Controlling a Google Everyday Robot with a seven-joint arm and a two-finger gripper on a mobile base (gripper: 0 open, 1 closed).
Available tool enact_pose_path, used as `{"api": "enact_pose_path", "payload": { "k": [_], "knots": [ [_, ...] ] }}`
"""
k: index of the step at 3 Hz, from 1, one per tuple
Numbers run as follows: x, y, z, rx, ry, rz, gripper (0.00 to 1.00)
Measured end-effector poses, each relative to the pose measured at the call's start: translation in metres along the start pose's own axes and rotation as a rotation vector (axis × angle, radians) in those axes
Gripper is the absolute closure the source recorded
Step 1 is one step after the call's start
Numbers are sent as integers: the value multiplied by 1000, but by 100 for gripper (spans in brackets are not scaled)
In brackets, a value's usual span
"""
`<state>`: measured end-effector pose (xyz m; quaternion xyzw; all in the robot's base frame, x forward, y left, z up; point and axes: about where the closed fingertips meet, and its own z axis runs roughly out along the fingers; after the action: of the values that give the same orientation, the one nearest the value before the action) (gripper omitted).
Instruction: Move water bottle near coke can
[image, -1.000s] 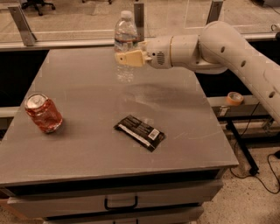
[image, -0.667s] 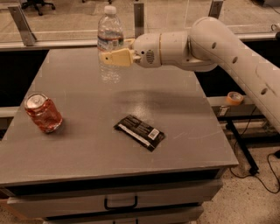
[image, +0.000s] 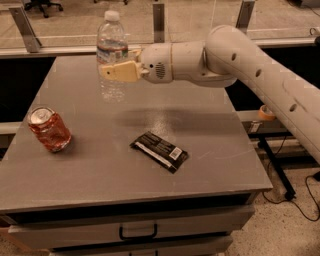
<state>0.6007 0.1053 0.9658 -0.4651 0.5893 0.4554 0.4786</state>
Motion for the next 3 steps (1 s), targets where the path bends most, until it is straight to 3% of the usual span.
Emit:
{"api": "enact_pose_path", "payload": {
  "k": [2, 3],
  "knots": [
    [5, 67, 58, -117, -69, -2, 100],
    [21, 79, 76, -131, -72, -31, 100]
  ]
}}
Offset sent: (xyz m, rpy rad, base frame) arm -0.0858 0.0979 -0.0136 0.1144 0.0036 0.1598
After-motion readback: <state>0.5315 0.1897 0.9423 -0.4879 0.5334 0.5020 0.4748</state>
